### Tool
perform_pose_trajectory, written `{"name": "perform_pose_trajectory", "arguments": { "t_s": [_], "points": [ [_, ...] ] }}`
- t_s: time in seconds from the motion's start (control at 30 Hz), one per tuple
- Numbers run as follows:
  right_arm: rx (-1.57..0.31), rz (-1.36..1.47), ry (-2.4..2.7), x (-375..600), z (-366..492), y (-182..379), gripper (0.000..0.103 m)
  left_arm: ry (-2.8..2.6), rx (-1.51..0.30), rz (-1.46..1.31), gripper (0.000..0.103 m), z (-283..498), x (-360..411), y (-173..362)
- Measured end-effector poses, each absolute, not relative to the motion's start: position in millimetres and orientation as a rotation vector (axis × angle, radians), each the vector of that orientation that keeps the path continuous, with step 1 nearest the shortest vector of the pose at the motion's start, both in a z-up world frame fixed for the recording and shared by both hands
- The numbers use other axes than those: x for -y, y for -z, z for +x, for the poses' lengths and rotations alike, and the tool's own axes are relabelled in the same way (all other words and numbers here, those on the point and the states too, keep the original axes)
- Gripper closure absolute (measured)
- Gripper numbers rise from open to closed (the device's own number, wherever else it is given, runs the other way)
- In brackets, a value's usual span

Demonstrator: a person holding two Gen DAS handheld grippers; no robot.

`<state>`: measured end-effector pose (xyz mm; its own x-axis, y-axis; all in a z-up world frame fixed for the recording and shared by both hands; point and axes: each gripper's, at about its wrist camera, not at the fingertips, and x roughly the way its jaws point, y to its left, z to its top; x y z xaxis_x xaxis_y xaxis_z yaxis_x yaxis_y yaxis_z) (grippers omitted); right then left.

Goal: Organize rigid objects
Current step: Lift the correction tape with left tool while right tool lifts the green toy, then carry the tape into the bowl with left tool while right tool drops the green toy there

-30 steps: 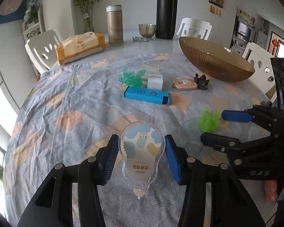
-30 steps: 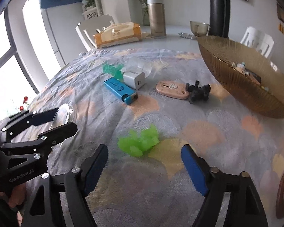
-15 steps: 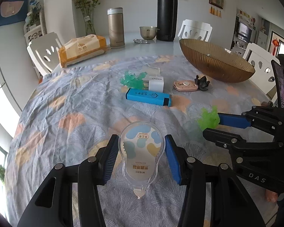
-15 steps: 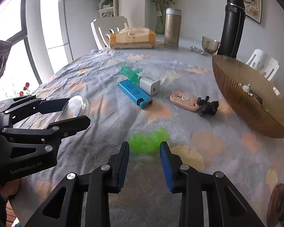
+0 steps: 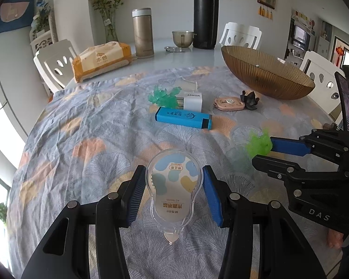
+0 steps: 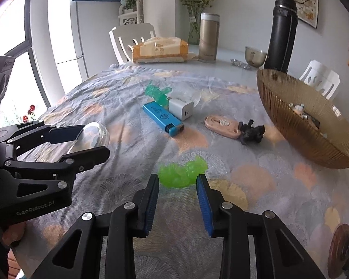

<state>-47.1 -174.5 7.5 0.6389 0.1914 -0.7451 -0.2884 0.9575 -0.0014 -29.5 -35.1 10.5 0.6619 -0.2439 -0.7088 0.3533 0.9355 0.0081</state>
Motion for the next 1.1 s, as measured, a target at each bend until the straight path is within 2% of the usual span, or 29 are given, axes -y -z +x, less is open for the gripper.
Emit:
{"name": "perform_pose_trajectory", "arguments": {
  "t_s": [0.2,0.27,0.3,0.37,0.4,0.43,0.5,0.77,1.1],
  "points": [
    [-0.865,-0.109,-0.263,177,-43,-3,0.07,0.345,-0.779,0.154,0.057,-30,36,-10],
    [-0.901,-0.12,-0.253,176,-38,1,0.062,0.347,-0.78,0.154,0.057,-30,36,-10],
    [-0.919,-0.123,-0.236,176,-35,4,0.048,0.348,-0.781,0.154,0.057,-30,37,-10],
    [-0.915,-0.101,-0.23,178,-32,2,0.045,0.35,-0.781,0.153,0.057,-30,37,-10],
    [-0.905,-0.095,-0.23,180,-33,1,0.05,0.352,-0.781,0.151,0.057,-30,36,-10],
    [-0.899,-0.099,-0.242,179,-34,1,0.07,0.353,-0.781,0.151,0.057,-30,36,-10],
    [-0.878,-0.119,-0.233,175,-38,-2,0.075,0.351,-0.78,0.152,0.057,-30,36,-10],
    [-0.772,-0.017,-0.218,193,-57,-30,0.075,0.371,-0.743,0.135,0.057,-37,42,-28],
    [-0.498,0.043,0.005,246,-82,-151,0.075,0.601,-0.499,0.096,0.057,-28,111,-155]
  ]
}}
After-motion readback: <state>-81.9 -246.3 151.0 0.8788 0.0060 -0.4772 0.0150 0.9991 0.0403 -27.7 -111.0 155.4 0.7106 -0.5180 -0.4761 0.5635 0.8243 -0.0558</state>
